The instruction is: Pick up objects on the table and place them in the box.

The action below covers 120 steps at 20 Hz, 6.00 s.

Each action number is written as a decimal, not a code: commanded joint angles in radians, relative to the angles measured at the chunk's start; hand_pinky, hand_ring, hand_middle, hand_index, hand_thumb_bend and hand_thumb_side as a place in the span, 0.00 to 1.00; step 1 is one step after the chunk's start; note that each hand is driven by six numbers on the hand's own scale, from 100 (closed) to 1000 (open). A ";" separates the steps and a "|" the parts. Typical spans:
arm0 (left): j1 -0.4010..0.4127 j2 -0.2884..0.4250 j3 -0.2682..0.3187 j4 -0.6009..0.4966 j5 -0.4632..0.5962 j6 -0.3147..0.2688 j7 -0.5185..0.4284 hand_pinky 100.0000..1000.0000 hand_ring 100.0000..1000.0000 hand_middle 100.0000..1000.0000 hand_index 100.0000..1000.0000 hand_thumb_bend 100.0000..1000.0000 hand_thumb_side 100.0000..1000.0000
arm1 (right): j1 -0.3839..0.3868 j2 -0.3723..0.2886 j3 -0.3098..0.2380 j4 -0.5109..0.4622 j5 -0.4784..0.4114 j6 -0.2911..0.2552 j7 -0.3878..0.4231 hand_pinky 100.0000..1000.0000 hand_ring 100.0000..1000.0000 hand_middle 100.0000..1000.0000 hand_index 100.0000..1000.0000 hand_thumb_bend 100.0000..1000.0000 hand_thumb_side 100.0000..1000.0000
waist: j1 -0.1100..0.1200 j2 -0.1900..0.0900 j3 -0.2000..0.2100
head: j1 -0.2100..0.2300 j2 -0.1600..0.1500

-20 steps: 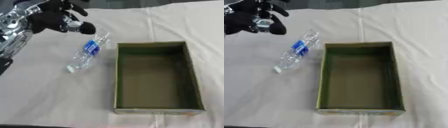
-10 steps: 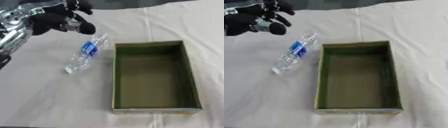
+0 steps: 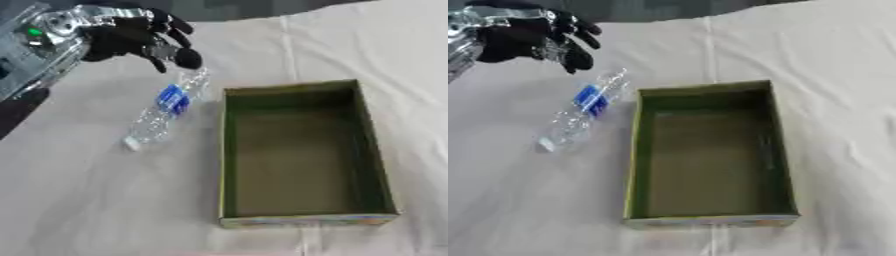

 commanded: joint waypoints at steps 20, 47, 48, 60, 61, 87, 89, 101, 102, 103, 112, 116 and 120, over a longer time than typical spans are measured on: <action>-0.009 0.016 -0.042 0.128 -0.328 -0.149 -0.233 0.63 0.78 0.68 0.95 1.00 0.45 | 0.001 -0.037 -0.008 -0.004 -0.012 -0.003 0.024 0.66 0.75 0.88 0.72 0.27 1.00 | 0.009 -0.017 0.003 | -0.029 -0.004; 0.014 0.014 -0.004 0.202 -0.390 -0.192 -0.271 0.63 0.77 0.67 0.95 1.00 0.47 | 0.000 -0.042 -0.009 0.000 -0.022 -0.011 0.051 0.66 0.75 0.88 0.72 0.31 1.00 | 0.017 -0.005 -0.008 | -0.043 -0.004; 0.013 0.013 -0.001 0.209 -0.395 -0.198 -0.272 0.63 0.77 0.67 0.95 1.00 0.47 | 0.000 -0.042 -0.008 0.001 -0.023 -0.012 0.052 0.66 0.75 0.88 0.71 0.31 1.00 | 0.017 -0.005 -0.007 | -0.044 -0.004; -0.010 -0.015 0.021 0.250 -0.444 -0.233 -0.281 0.63 0.77 0.66 0.95 1.00 0.47 | -0.006 -0.041 -0.005 0.006 -0.029 -0.021 0.066 0.66 0.75 0.88 0.71 0.32 1.00 | 0.013 -0.001 -0.005 | -0.049 -0.004; -0.013 -0.021 0.023 0.259 -0.449 -0.234 -0.281 0.63 0.77 0.66 0.95 1.00 0.47 | -0.006 -0.041 -0.005 0.006 -0.029 -0.021 0.067 0.66 0.75 0.88 0.71 0.32 1.00 | 0.013 -0.001 -0.006 | -0.049 -0.004; -0.018 -0.112 0.039 0.403 -0.505 -0.304 -0.320 0.62 0.77 0.68 0.94 1.00 0.49 | -0.021 -0.040 0.003 0.006 -0.086 0.000 0.111 0.66 0.76 0.89 0.73 0.32 1.00 | 0.019 0.012 -0.027 | -0.054 -0.004; -0.014 -0.114 0.039 0.409 -0.507 -0.307 -0.323 0.62 0.77 0.68 0.94 1.00 0.49 | -0.022 -0.040 0.002 0.006 -0.090 0.000 0.116 0.66 0.76 0.89 0.72 0.32 1.00 | 0.020 0.014 -0.029 | -0.055 -0.004; 0.003 -0.125 0.029 0.417 -0.507 -0.321 -0.342 0.62 0.76 0.69 0.94 1.00 0.50 | -0.029 -0.043 0.003 0.010 -0.106 -0.003 0.137 0.66 0.76 0.89 0.73 0.32 1.00 | 0.025 0.022 -0.037 | -0.054 -0.007; 0.005 -0.127 0.028 0.418 -0.506 -0.322 -0.343 0.62 0.76 0.69 0.94 1.00 0.50 | -0.030 -0.043 0.003 0.010 -0.107 -0.002 0.139 0.66 0.76 0.89 0.73 0.32 1.00 | 0.026 0.022 -0.038 | -0.054 -0.008; 0.006 -0.130 0.027 0.419 -0.506 -0.322 -0.344 0.62 0.76 0.69 0.94 1.00 0.50 | -0.030 -0.043 0.003 0.010 -0.109 -0.001 0.140 0.66 0.76 0.89 0.73 0.32 1.00 | 0.027 0.022 -0.038 | -0.054 -0.009; 0.016 -0.157 0.023 0.438 -0.514 -0.336 -0.351 0.62 0.76 0.70 0.94 1.00 0.51 | -0.037 -0.043 0.005 0.010 -0.117 0.000 0.154 0.66 0.75 0.89 0.73 0.31 1.00 | 0.033 0.026 -0.048 | -0.054 -0.017; 0.018 -0.164 0.022 0.445 -0.517 -0.340 -0.354 0.62 0.76 0.70 0.94 1.00 0.51 | -0.040 -0.043 0.006 0.010 -0.119 0.000 0.159 0.66 0.75 0.89 0.73 0.32 1.00 | 0.035 0.029 -0.049 | -0.055 -0.020; 0.019 -0.167 0.022 0.448 -0.517 -0.344 -0.356 0.62 0.76 0.70 0.94 1.00 0.51 | -0.040 -0.045 0.006 0.011 -0.121 0.000 0.164 0.66 0.75 0.89 0.73 0.32 1.00 | 0.038 0.031 -0.051 | -0.054 -0.022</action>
